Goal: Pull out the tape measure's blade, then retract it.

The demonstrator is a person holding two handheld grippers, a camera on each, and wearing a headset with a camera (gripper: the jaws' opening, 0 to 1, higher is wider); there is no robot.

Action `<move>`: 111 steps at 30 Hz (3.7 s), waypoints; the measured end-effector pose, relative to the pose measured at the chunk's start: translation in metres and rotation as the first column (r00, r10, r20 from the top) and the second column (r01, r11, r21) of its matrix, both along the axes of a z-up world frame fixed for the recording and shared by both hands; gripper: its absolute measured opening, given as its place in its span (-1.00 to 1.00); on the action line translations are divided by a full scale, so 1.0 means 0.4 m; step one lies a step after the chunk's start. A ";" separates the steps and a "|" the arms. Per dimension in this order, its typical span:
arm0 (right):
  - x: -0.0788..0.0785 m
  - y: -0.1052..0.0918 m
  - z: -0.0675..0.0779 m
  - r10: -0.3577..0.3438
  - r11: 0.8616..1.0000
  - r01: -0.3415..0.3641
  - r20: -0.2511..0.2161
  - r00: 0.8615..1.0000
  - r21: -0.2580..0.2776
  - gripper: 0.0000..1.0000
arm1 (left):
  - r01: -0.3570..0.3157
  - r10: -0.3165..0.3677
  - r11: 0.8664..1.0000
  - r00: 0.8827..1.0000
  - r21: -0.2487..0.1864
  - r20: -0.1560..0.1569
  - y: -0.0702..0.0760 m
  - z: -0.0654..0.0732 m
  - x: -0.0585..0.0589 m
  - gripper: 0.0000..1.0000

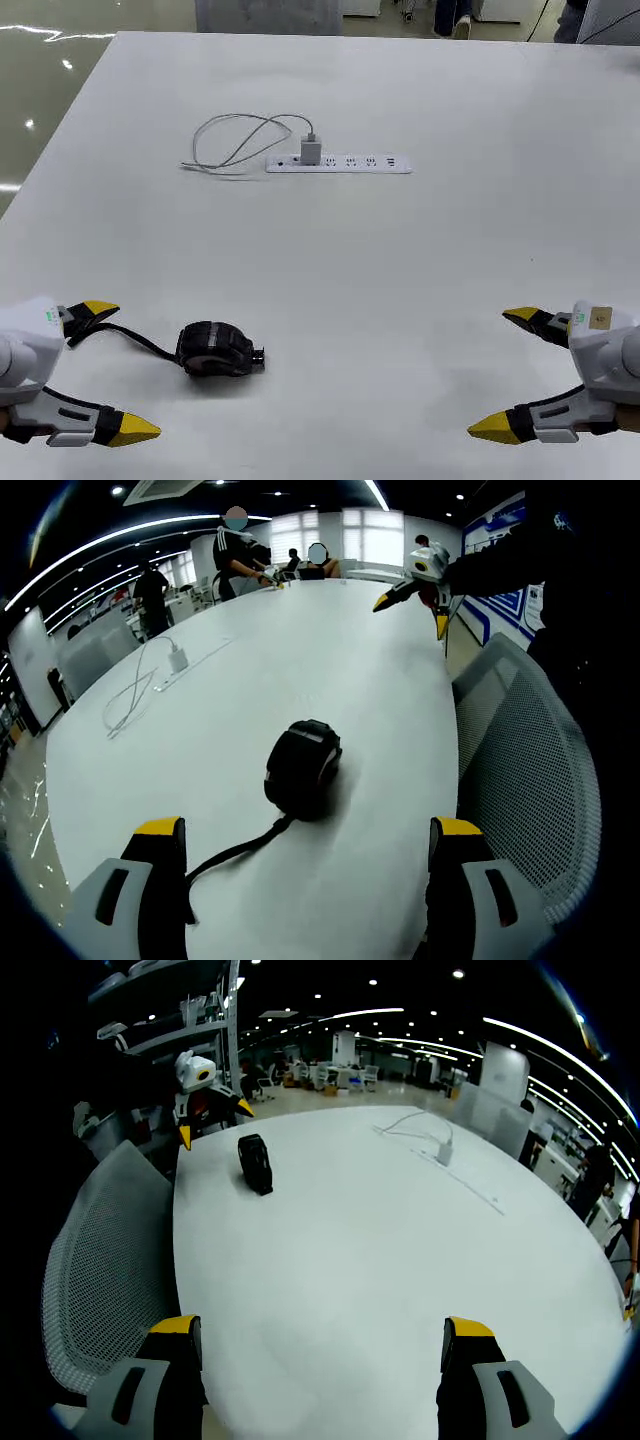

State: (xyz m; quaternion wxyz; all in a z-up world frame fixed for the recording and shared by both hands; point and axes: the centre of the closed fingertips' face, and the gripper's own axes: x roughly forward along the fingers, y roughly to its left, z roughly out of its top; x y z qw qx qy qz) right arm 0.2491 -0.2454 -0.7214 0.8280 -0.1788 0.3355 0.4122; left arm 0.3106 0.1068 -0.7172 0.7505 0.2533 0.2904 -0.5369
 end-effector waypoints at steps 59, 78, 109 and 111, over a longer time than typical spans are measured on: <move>0.116 0.270 -0.005 0.220 0.975 -0.220 0.016 0.975 0.030 0.98 | 0.236 -0.225 0.939 0.972 0.250 -0.075 -0.139 -0.102 0.068 0.24; 0.147 0.374 -0.010 0.265 0.963 -0.266 0.026 0.964 0.050 0.98 | 0.320 -0.320 0.910 0.946 0.265 -0.043 -0.182 -0.121 0.075 -0.38; 0.202 0.475 -0.094 0.366 0.931 -0.366 0.009 0.931 -0.003 0.31 | 0.296 -0.296 0.924 0.954 0.242 -0.041 -0.181 -0.119 0.074 -0.39; 0.204 0.480 -0.097 0.366 0.930 -0.366 0.002 0.930 -0.004 0.30 | 0.299 -0.298 0.924 0.954 0.239 -0.040 -0.179 -0.120 0.074 -0.39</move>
